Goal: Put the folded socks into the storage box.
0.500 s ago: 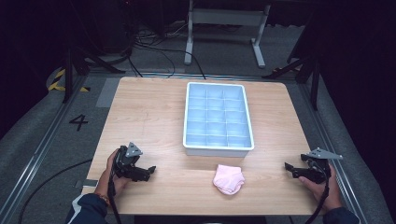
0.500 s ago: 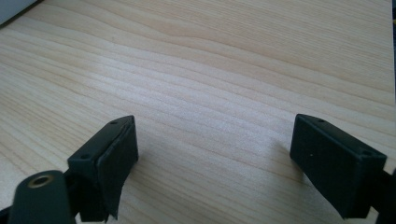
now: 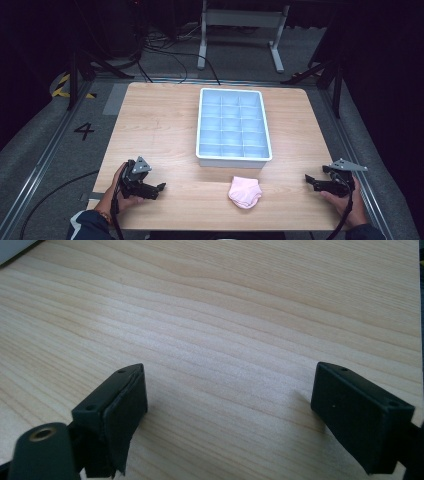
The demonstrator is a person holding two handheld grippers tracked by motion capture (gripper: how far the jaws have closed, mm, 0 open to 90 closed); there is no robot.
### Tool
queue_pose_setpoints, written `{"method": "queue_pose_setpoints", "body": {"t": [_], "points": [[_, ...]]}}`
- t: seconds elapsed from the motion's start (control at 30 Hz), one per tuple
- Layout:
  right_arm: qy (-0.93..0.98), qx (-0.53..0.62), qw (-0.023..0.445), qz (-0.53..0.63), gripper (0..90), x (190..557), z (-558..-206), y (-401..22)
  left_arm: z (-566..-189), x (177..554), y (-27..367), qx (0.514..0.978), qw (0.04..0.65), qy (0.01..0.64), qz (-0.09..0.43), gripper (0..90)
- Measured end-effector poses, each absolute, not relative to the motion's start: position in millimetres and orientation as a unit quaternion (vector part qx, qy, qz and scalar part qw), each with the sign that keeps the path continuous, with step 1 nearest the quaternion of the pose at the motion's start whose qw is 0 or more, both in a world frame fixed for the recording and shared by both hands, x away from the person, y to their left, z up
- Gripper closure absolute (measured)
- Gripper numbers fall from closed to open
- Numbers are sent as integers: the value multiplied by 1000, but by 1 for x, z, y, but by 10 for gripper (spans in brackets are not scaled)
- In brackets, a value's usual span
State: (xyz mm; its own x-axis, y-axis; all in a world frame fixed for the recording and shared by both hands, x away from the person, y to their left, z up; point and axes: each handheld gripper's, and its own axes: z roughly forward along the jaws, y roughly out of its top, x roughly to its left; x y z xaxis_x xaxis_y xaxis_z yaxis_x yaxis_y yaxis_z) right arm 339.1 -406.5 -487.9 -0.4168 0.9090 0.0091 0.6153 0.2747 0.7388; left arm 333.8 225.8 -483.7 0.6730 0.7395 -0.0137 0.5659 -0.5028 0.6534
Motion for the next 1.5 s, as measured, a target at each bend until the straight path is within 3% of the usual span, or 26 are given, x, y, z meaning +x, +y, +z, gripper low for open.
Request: {"method": "queue_pose_setpoints", "body": {"t": [0.87, 1.03, 1.5], "points": [[772, 490, 211, 345, 163, 335, -488, -408, -484, 336, 230, 864, 323, 363, 130, 1], [777, 480, 210, 350, 214, 334, -487, -408, -484, 336, 230, 864, 323, 363, 131, 1], [791, 447, 195, 368, 240, 328, -478, -396, -484, 336, 230, 864, 323, 364, 131, 1]]}}
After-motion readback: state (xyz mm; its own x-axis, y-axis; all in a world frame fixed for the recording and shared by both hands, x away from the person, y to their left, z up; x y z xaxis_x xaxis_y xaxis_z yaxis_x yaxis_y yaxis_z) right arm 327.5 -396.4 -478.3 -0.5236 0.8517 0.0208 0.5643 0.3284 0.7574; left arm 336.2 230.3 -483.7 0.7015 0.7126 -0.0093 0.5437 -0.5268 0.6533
